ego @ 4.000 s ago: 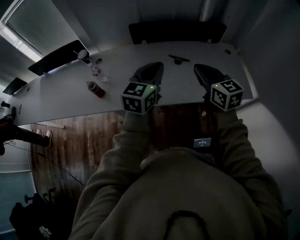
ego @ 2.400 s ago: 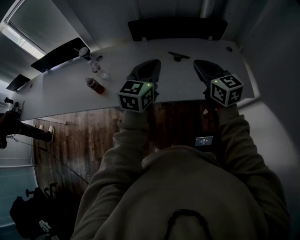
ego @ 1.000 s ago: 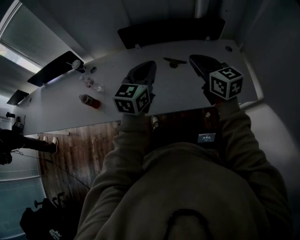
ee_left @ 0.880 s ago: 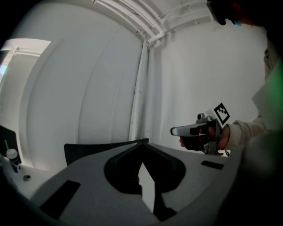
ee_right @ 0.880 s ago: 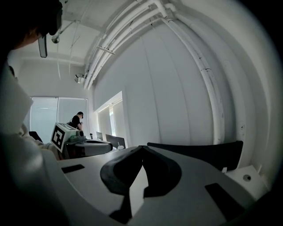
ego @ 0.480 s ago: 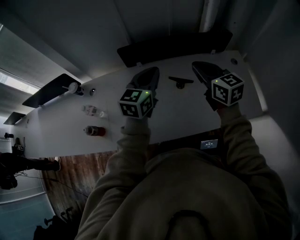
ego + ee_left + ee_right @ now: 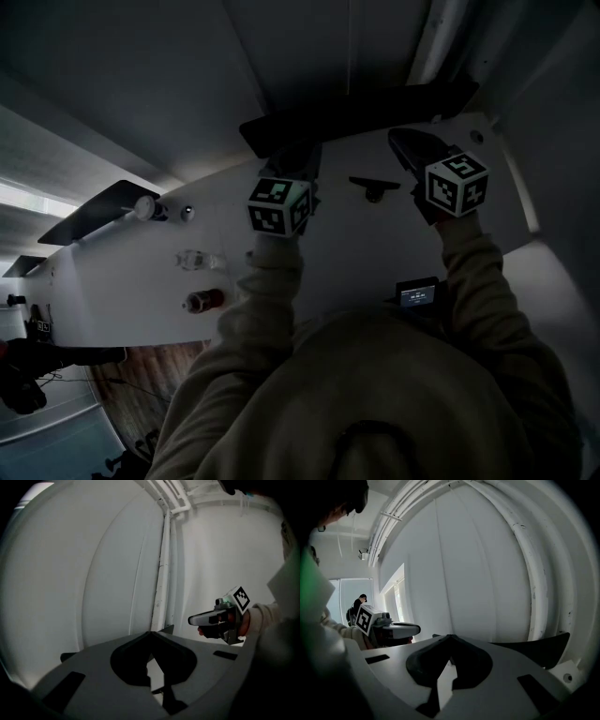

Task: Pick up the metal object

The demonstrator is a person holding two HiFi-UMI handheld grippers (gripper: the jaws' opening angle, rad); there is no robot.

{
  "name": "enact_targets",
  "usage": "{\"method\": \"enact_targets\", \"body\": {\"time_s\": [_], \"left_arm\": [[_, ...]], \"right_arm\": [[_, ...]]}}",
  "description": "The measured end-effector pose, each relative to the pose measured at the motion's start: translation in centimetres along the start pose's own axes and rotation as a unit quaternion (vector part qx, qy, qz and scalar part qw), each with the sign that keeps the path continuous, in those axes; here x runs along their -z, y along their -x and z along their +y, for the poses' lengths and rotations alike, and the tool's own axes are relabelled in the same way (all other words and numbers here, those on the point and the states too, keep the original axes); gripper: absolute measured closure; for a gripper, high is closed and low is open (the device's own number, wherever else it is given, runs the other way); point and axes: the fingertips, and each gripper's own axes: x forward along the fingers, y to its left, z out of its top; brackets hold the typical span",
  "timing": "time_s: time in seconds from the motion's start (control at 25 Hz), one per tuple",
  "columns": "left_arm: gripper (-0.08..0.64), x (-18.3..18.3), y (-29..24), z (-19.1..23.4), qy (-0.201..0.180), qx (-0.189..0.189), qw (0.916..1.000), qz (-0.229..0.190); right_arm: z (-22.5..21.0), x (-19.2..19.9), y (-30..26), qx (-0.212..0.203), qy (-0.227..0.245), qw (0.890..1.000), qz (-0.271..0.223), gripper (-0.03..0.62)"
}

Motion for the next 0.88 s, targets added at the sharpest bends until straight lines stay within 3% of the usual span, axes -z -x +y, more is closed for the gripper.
{"method": "enact_targets", "body": {"time_s": [0.24,0.68,0.88], "left_arm": [[0.557,-1.3,-2.2,2.5,-0.017,-0.002,0.9998,-0.002],[0.558,-2.9,-4.4,4.9,0.02,-0.032,0.9989,-0.028],[0.558,-2.7,-4.8,4.9,0.007,-0.05,0.9985,-0.022]], "right_arm": [[-1.9,-1.6,-2.1,0.002,0.015,1.0,-0.008,0.573],[-5.2,-4.4,-4.2,-0.022,0.036,0.998,-0.041,0.572],[-5.5,-4.8,-4.8,-0.038,0.037,0.998,-0.045,0.572]]}}
